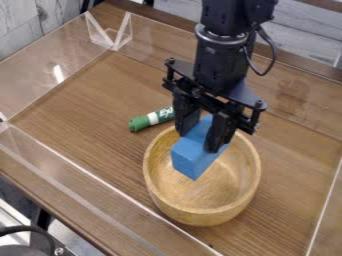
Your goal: Remove the blue block from inside the brown bowl and put it on the table
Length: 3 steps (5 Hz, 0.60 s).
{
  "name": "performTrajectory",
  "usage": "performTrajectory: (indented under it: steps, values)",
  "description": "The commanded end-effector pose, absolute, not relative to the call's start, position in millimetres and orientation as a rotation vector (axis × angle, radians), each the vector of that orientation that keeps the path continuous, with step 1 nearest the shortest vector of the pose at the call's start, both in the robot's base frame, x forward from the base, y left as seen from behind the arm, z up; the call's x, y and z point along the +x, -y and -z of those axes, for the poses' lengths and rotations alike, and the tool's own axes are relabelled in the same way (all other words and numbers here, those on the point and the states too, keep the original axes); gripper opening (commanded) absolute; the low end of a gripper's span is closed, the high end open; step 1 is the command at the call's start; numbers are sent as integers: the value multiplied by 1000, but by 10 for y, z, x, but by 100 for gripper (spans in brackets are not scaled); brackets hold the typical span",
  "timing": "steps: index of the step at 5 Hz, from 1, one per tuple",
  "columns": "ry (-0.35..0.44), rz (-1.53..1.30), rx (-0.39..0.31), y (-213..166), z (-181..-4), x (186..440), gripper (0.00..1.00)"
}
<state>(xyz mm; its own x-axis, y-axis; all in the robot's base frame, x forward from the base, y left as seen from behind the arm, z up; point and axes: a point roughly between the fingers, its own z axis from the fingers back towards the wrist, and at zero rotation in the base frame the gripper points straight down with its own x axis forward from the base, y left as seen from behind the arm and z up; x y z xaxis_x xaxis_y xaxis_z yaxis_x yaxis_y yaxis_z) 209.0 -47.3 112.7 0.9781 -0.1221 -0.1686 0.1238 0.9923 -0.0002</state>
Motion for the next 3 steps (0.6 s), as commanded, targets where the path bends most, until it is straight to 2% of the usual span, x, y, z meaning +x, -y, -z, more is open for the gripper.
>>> performTrajectory:
  steps: [1, 3]
  values:
    - [-80, 106, -1, 449, -1355, 2199, 0]
    - [-34, 0, 18, 252, -1658, 2390, 0]
